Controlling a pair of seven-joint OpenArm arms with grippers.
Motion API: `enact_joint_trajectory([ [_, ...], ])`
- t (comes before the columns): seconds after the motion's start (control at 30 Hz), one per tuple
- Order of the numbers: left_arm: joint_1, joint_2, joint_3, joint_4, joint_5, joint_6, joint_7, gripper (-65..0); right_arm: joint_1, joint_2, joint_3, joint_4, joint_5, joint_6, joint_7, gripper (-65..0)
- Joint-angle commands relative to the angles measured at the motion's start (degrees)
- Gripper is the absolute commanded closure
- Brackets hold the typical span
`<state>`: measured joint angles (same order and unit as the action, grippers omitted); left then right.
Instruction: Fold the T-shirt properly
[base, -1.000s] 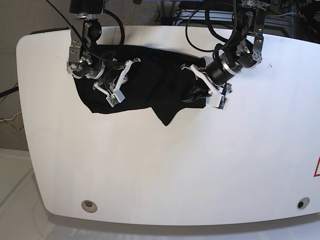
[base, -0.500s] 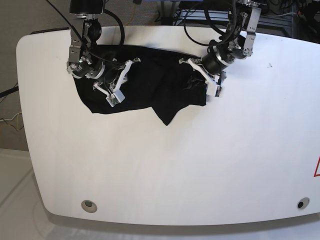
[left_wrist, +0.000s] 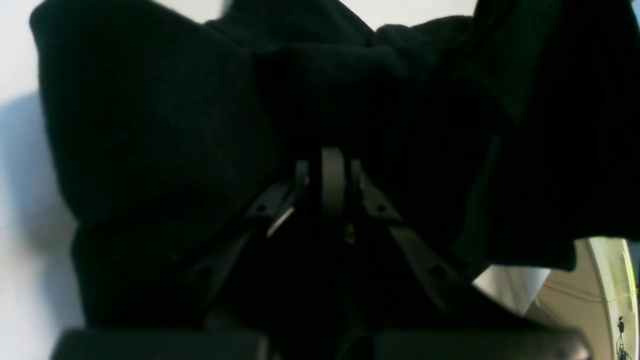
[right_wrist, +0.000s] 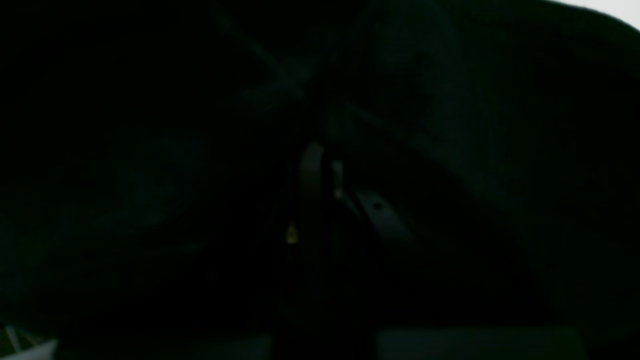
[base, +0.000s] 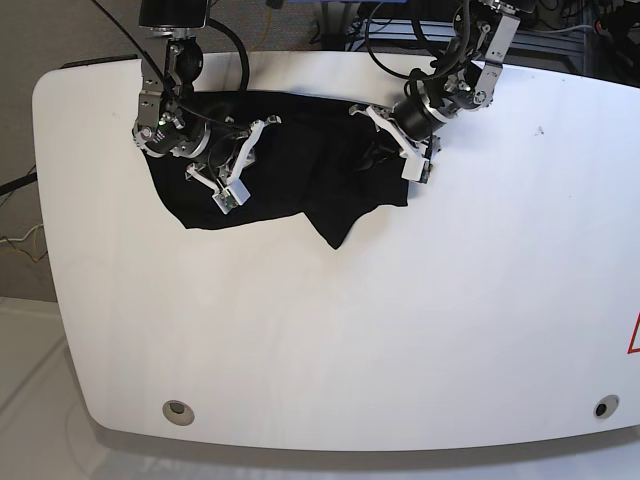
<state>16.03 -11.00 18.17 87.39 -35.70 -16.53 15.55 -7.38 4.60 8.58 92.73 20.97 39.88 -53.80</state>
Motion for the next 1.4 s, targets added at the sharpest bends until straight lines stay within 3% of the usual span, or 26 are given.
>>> enact_joint_trajectory([
  [0.0,0.2,0.1,0.3,0.2,0.1,-0.6,1.6,-1.9,0.1,0.4,0.1,2.6,-1.3,-0.2,-1.9,0.0],
  [0.5,0.3,-1.1,0.4,0.2,0.1,-0.6,1.6,-1.9,0.2,0.2,8.7,11.8,-1.1,-0.3,-3.9,-1.9],
  [0.73,0.4,-1.1,0.2,0.3,0.0,-0.6,1.6,-1.9,0.8,0.2,12.2,17.2,-1.0,0.1,-8.7,-26.5],
  [0.8,0.4,-1.1,0.2,0.3,0.0,-0.6,1.5,-1.9,0.7,0.0,12.4,19.7,-0.9,0.1,-10.2,-29.4],
  [0.93,0.4,-1.1,0.2,0.2,0.1,-0.6,1.5,-1.9,1.1,-0.8,12.2,22.5,1.2,0.1,-12.6,-24.1],
  [1.17,0.3,-1.1,0.2,0.2,0.1,-0.6,1.5,-1.9,3.0,-0.4,12.3,22.4,12.9,0.1,-13.4,-0.8],
  [1.37,0.3,-1.1,0.2,0.1,0.1,-0.6,1.5,-1.9,3.0,-0.3,12.0,22.4,22.4,0.1,-13.5,0.0],
])
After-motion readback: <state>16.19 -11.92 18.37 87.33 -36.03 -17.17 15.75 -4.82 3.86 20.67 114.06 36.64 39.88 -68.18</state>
